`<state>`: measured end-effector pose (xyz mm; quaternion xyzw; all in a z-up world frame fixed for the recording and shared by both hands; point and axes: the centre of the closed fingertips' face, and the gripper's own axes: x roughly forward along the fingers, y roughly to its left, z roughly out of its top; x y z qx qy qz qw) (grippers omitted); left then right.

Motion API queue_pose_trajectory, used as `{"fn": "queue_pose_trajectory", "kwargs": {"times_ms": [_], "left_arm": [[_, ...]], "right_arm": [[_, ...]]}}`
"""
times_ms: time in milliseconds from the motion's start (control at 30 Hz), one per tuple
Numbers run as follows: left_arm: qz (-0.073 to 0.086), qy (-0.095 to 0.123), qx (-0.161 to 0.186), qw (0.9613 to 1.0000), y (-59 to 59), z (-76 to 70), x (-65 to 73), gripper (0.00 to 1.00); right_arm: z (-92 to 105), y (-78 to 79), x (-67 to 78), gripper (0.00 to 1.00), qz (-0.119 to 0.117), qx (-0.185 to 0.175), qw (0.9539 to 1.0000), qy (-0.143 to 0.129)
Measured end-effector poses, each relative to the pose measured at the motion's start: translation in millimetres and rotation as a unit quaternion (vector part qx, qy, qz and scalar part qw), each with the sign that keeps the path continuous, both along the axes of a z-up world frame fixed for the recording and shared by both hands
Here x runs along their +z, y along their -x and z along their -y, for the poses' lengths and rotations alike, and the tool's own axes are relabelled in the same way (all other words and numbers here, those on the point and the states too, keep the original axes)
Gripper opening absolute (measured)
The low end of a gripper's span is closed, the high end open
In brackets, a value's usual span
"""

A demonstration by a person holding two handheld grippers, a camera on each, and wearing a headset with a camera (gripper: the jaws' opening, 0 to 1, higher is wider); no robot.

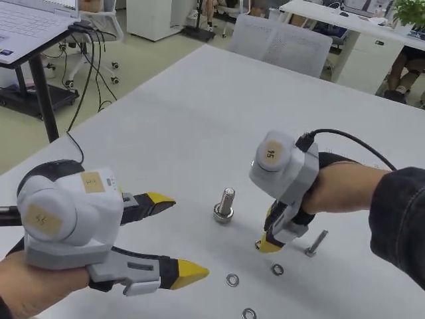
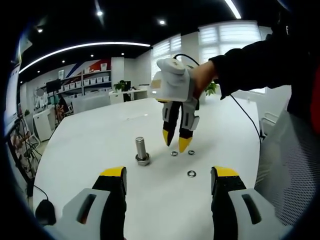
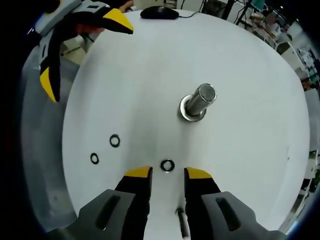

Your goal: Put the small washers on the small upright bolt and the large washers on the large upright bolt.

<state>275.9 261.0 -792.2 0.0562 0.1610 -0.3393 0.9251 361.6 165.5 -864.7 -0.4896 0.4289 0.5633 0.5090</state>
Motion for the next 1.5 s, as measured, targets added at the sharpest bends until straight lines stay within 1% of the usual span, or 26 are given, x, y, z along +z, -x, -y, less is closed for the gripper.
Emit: {"fn": "queue_pose_trajectory", "kwargs": {"times_ms": [267,533,700,733,867,1067,1233,1500], "left_arm": [[0.001,-0.003,-0.006,1.0,0.9,2.0,3.1,0.68],[-0.001,-0.004,-0.01,0.9999,1.2,3.8,2.2,0.68],[-0.002,-0.004,-0.01,0.9999,1.8,4.1,1.9,0.68],[-0.002,-0.004,-0.01,0.9999,2.0,4.2,1.8,0.68],[-0.003,-0.003,-0.012,0.9999,2.5,6.0,1.2,0.68],[-0.004,-0.004,-0.015,0.9999,3.1,7.9,0.9,0.68],[-0.005,-0.003,-0.016,0.9998,2.8,9.0,0.0,0.68],[-0.008,-0.002,-0.018,0.9998,2.2,9.4,-1.8,0.67]], "right_arm": [[2.0,1.2,-7.1,0.25,0.002,-0.004,1.0,-0.004],[-0.5,0.4,-9.8,0.25,0.004,-0.006,0.9999,-0.008],[0.6,1.1,-13.2,0.24,0.002,-0.007,1.0,-0.005],[-0.2,2.4,-12.5,0.23,-0.004,-0.011,0.9999,-0.009],[0.8,2.5,-12.3,0.23,-0.005,-0.013,0.9998,-0.012],[1.1,1.4,-12.4,0.21,-0.003,-0.012,0.9998,-0.014],[0.9,0.6,-12.4,0.16,0.001,-0.006,0.9999,-0.016],[0.6,-0.8,-12.6,0.15,0.002,-0.004,0.9999,-0.013]]}}
